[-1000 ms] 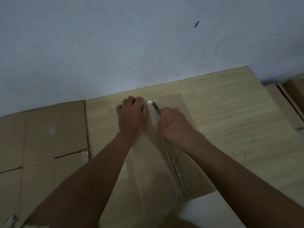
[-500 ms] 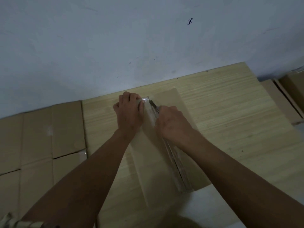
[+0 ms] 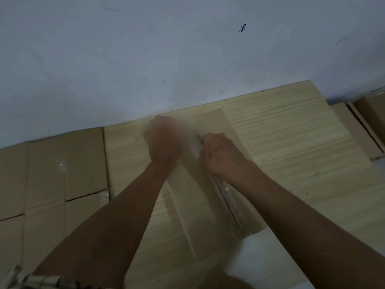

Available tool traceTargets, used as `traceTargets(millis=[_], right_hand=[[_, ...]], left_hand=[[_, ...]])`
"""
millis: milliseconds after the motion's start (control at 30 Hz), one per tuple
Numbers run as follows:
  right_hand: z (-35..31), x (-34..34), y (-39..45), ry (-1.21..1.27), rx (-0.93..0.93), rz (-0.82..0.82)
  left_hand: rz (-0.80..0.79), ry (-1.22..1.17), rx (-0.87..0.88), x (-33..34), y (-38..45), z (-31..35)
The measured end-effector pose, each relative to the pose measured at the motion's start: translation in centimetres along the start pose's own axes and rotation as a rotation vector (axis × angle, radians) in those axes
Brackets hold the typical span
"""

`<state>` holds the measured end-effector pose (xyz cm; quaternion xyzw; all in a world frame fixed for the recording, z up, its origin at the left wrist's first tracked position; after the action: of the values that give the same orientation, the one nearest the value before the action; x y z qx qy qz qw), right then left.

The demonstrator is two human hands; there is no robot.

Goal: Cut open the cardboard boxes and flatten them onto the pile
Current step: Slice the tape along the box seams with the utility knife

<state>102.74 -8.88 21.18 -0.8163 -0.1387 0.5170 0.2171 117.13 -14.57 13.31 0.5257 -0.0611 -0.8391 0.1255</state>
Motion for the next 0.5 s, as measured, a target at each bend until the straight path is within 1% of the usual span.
traceTargets(millis=[133,333,500], right_hand=[[-0.03,0.02,-0.44,-0.006,0.000,0.000],[0.00,0.90,-0.86,0.030,0.000,0.005],[0.12,0.70,-0.88,0.068,0.017,0.036]], left_hand=[[0.014,0.023,0.020,0.06,-0.15,0.24],[0.011,0.009,0.001,0.06,0.11,0.15],[0.009,0.037,-0.001,0.17,0.10,0.05]])
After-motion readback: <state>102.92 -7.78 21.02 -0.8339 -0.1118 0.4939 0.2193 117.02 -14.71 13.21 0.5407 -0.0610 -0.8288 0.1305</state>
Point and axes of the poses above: each hand's wrist, its own y-axis towards the middle knuckle, its own x-axis out of the palm, z = x × y, the point moved 7 cm from there along y, towards the middle knuckle, and after that the axes turned 4 degrees about y, right-handed, at the moved point
